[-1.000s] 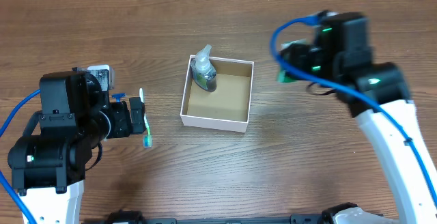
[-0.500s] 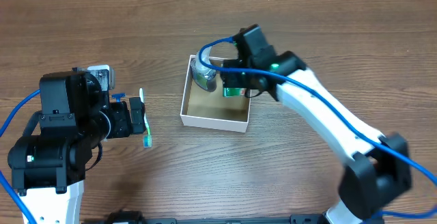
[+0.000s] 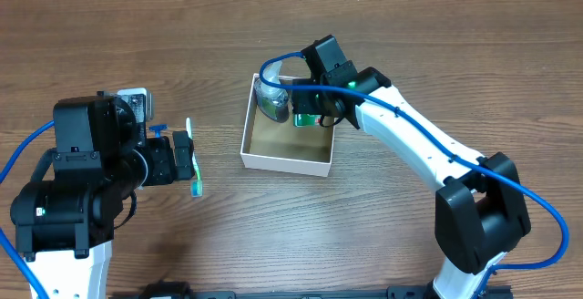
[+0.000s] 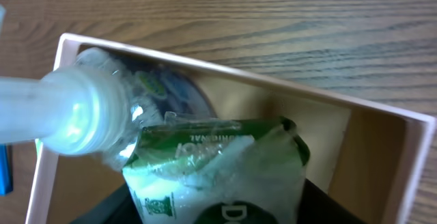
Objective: Pack container
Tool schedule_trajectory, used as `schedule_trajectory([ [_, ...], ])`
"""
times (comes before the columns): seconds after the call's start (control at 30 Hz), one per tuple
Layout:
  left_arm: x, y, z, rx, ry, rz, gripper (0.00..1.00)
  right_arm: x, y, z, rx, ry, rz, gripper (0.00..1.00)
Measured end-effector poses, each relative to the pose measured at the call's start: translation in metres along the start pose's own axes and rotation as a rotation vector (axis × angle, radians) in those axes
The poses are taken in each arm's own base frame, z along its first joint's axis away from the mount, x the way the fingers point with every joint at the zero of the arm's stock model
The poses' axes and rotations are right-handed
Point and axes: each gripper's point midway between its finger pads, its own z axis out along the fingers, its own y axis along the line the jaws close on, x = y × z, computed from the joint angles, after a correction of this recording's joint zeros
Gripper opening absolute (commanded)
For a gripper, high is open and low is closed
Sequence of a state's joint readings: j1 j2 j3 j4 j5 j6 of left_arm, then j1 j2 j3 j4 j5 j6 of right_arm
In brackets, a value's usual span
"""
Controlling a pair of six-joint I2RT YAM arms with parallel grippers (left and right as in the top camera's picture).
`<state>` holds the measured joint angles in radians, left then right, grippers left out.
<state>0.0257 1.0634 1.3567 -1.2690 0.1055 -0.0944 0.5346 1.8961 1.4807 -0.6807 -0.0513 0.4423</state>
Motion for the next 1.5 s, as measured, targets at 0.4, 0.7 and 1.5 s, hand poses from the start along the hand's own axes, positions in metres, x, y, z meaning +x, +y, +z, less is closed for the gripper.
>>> schedule_trajectory([
  [0.4, 0.001, 0.000, 0.000, 0.000, 0.003, 0.000, 1.00, -0.009, -0.018, -0.001, 0.018, -0.008, 0.035, 0.92],
  [0.7, 0.002, 0.000, 0.000, -0.001, 0.008, 0.000, 1.00, 0.010, -0.025, -0.031, 0.055, 0.056, 0.026, 0.98],
  [1.5, 0.002, 0.000, 0.000, -0.001, 0.010, -0.001, 1.00, 0.169, -0.008, -0.150, 0.040, 0.410, -0.239, 0.04],
])
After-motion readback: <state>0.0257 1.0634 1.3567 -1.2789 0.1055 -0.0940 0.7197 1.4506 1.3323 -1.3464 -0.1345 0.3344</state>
